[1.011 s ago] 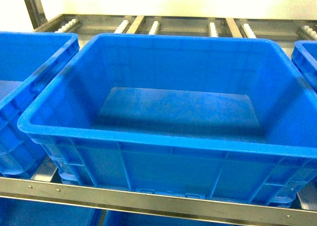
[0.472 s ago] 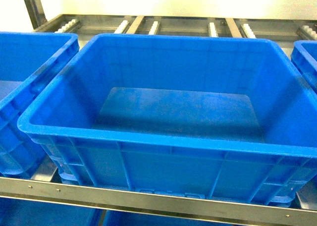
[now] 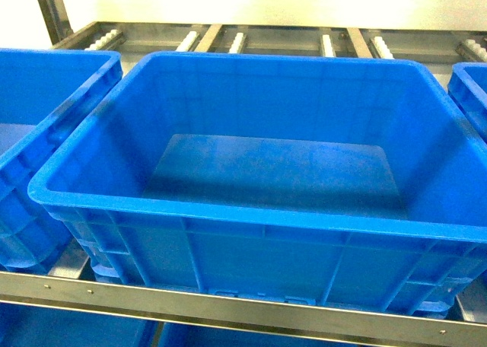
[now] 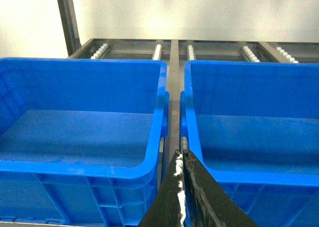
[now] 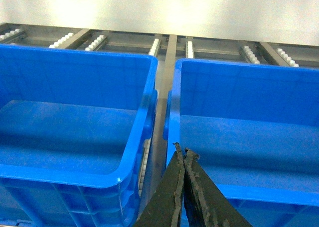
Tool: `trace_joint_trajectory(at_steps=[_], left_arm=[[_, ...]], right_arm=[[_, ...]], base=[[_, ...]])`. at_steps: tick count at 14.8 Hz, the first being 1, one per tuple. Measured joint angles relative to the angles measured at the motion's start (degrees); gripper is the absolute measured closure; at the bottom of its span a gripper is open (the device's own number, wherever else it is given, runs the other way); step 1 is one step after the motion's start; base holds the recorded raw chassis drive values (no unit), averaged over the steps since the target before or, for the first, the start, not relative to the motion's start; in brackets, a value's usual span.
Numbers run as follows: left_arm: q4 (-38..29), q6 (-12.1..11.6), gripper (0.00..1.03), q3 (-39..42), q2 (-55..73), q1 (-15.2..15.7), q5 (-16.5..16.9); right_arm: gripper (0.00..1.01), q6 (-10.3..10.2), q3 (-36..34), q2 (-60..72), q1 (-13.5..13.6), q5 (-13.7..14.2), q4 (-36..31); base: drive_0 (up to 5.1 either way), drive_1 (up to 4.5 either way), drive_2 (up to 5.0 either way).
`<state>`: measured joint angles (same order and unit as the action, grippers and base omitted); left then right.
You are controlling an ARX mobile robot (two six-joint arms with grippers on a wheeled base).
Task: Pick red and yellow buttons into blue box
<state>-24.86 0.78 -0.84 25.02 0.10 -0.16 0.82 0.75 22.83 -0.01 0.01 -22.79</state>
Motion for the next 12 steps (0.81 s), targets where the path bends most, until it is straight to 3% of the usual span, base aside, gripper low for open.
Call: trace_joint_trajectory(at_steps=[12], left_arm=[[13.55,0.00,1.01,0.00,-13.86,0.00,0.00]], right_arm=[[0.99,0.02,0.00,-12.70,0.00,0.00,12.57]], base=[[0.0,0.00,0.0]])
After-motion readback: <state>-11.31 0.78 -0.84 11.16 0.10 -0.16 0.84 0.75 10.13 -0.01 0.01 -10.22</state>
